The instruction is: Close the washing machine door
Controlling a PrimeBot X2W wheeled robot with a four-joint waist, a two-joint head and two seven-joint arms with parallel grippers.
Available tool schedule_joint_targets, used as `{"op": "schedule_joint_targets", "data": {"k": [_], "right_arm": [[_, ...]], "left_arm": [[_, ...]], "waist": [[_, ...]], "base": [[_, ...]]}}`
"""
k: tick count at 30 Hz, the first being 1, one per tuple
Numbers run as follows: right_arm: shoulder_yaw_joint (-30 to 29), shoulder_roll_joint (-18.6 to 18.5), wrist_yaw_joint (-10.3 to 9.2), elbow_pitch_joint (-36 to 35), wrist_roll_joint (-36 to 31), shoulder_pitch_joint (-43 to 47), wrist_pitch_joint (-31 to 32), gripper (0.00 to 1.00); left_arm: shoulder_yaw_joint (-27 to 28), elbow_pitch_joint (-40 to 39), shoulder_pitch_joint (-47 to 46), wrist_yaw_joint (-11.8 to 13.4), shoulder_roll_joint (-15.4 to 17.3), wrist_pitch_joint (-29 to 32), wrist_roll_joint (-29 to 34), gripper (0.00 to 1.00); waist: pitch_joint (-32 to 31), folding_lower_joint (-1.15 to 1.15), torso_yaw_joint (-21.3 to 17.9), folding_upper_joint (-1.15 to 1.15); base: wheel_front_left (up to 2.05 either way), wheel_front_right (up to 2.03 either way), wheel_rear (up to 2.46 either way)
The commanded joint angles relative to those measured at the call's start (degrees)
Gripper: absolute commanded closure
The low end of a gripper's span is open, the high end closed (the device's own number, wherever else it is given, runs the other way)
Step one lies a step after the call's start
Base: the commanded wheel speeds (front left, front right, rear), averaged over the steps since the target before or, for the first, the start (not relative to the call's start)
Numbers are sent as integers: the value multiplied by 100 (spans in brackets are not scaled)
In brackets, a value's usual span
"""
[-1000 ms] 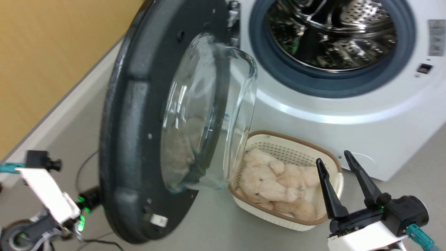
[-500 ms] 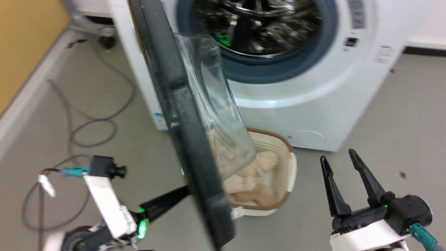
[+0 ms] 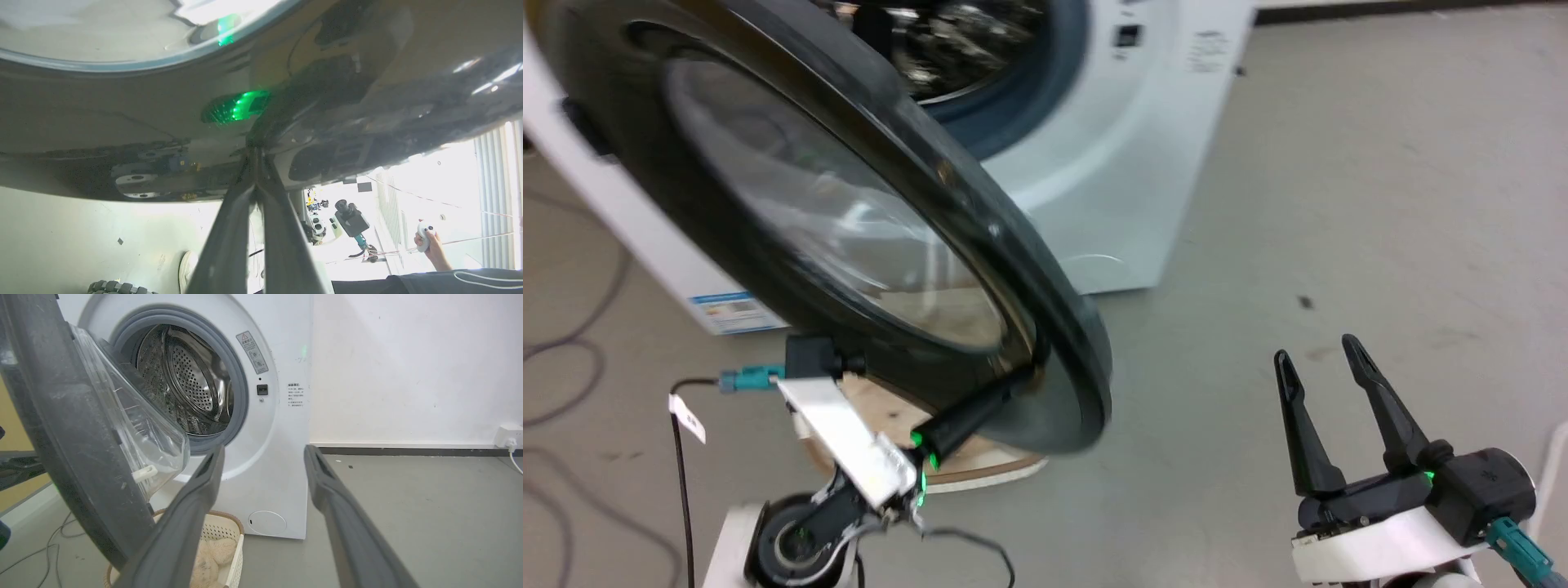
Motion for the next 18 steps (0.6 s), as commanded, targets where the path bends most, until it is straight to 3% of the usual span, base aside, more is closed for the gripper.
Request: {"op": "schedule_joint_targets", "data": {"k": [1, 10, 14, 18], "right_arm": [[-3, 40, 3, -36, 13, -60, -24, 0], [10, 71, 3, -57, 120, -81, -24, 0], [19, 72, 3, -51, 204, -92, -24, 0], [11, 73, 3, -46, 237, -71, -24, 0]], "left_arm": [[-25, 35, -200, -26, -51, -265, 88, 100], [-211, 407, -990, -28, -96, -1916, 485, 100], [-307, 720, -1306, -28, -101, -2677, 656, 100], [-546, 922, -1481, -28, -100, -3047, 586, 100]], "waist": [[222, 0, -450, 0], [415, 0, -947, 0], [412, 0, -1028, 0], [374, 0, -998, 0]], "base": [[0, 0, 0], [0, 0, 0], [0, 0, 0], [0, 0, 0]]}}
